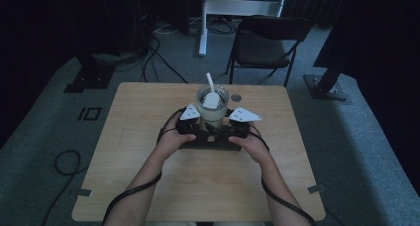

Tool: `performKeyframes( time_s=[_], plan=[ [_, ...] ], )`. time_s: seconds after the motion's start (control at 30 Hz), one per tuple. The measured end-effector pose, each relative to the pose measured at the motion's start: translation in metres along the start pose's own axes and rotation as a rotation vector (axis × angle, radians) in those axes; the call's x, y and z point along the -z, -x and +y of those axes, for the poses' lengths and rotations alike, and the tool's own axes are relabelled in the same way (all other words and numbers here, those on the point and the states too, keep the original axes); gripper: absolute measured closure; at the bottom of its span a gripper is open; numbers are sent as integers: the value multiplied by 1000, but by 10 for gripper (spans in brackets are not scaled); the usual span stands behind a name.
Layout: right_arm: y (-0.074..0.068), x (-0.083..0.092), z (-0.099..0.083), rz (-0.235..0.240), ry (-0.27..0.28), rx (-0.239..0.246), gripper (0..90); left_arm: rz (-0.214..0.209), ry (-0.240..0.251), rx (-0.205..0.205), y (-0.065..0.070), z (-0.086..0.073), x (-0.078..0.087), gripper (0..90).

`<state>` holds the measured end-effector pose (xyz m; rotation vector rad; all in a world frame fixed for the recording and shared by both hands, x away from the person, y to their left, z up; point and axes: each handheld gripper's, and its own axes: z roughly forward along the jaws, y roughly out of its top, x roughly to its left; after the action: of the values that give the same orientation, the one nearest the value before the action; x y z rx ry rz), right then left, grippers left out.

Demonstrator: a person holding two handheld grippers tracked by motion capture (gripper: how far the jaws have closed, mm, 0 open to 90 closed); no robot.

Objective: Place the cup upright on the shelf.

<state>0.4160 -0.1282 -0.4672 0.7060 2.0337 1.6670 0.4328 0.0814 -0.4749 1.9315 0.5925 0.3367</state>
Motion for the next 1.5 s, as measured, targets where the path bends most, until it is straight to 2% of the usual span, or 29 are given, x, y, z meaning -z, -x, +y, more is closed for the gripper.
performKeyframes(
  time_s=[0.23,0.4,0.53,0.67,0.83,0.97,1.0,1.1,1.13,1.3,1.4,1.5],
  plan=[
    [1,12,2,-16,4,14,90,18,17,4,3,-1,1,109],
    [2,22,2,-26,18,-1,90,22,57,41,5,0,7,108],
    [2,31,2,-31,28,-30,90,31,72,50,7,2,11,109],
    [1,38,1,-47,19,-32,90,38,80,50,9,3,15,109],
    [4,48,0,-82,41,-57,90,49,85,56,10,3,22,109],
    [7,56,0,-106,54,-56,90,57,91,63,11,0,28,109],
    [8,59,0,-113,54,-62,90,63,110,75,12,-2,34,109],
    [13,72,-1,-151,54,-71,90,78,118,73,13,-5,43,97],
    [13,72,-1,-151,54,-71,90,78,118,73,13,-5,43,97],
    [17,87,-6,-189,41,-82,90,103,131,103,10,-14,63,97],
    [20,94,-8,-208,35,-81,90,111,157,130,7,-16,74,97],
    [21,100,-11,-221,36,-86,90,130,166,131,5,-19,86,97]
  ],
)
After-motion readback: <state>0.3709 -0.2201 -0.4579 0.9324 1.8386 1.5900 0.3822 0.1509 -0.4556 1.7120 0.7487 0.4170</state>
